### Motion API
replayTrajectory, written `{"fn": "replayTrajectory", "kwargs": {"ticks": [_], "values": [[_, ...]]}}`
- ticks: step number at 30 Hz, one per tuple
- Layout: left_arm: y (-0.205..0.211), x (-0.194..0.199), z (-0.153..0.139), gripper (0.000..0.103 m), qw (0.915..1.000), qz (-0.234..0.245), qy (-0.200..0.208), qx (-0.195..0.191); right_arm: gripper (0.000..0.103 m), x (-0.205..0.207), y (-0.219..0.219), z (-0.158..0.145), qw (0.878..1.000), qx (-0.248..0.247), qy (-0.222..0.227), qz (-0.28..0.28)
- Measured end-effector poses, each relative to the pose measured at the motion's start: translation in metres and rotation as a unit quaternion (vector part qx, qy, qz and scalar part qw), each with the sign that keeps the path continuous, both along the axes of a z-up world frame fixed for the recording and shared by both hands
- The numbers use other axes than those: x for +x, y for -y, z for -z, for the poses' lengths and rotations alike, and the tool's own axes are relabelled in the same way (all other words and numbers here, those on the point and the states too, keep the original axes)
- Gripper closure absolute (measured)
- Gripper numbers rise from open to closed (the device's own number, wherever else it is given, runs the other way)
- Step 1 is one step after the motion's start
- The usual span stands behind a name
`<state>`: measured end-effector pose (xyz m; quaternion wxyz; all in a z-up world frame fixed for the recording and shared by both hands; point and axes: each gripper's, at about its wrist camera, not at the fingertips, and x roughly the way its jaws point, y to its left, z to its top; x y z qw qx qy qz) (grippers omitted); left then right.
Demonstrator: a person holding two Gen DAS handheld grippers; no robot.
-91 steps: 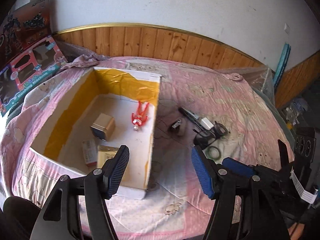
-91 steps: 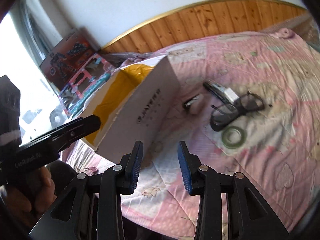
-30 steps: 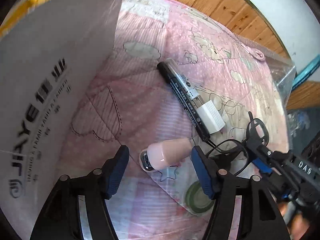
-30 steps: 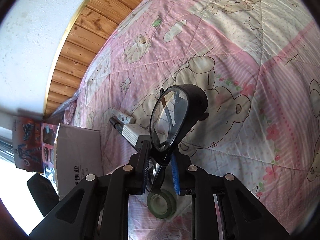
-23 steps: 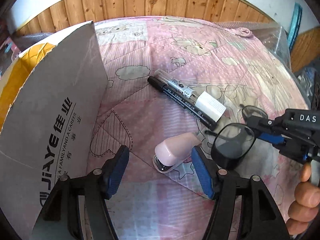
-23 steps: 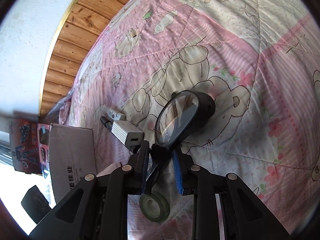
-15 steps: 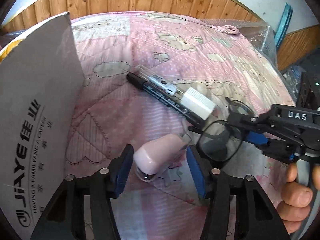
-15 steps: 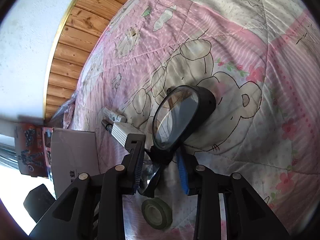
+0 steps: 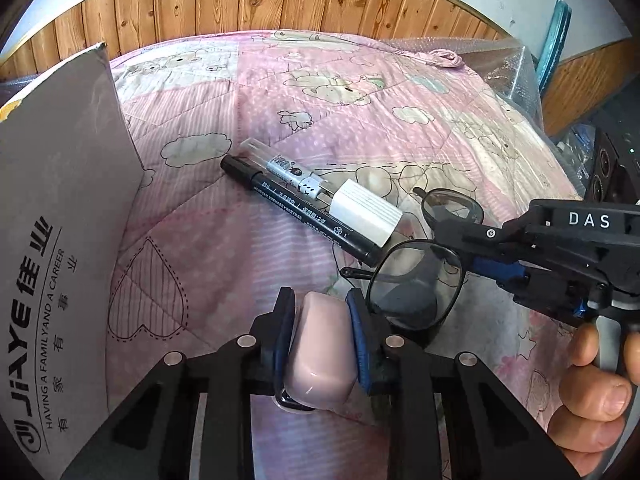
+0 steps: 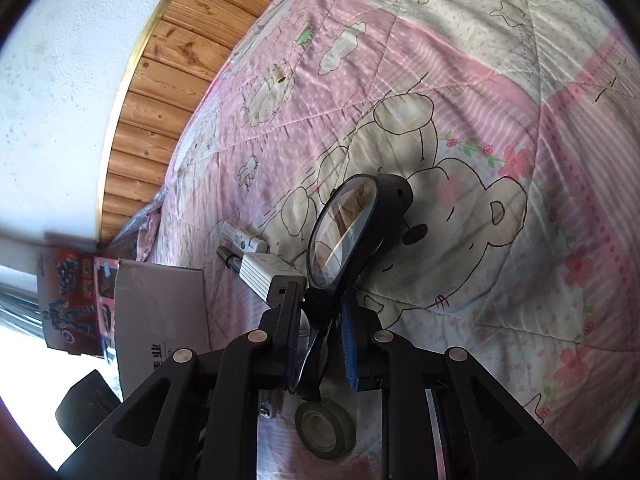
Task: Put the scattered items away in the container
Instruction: 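Close the right tool on the black glasses while the left tool grasps the pink stapler, then carry the black glasses and pink stapler over the cardboard box with both tools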
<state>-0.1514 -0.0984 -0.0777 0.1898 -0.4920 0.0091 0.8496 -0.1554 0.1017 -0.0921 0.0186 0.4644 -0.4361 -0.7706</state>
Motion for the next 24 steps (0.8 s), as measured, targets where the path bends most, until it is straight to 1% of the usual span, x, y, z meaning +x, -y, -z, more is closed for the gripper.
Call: {"fn": "replayTrajectory", "kwargs": {"ticks": [9, 17, 24], "values": [[0.004, 0.025, -0.012, 0.075, 0.9997, -0.026, 0.002, -0.002, 0.084, 0.013, 0.004, -0.010, 1.000, 0.006, -0.003, -0.003], [0.005, 0.046, -0.019, 0.075, 0.9993, -0.035, 0.004, -0.013, 0.084, 0.033, 0.006, -0.013, 1.000, 0.012, 0.000, -0.008], [0.005, 0.063, -0.031, 0.075, 0.9993, -0.035, -0.004, -0.011, 0.084, 0.049, 0.011, -0.019, 1.000, 0.023, -0.001, -0.019]]}}
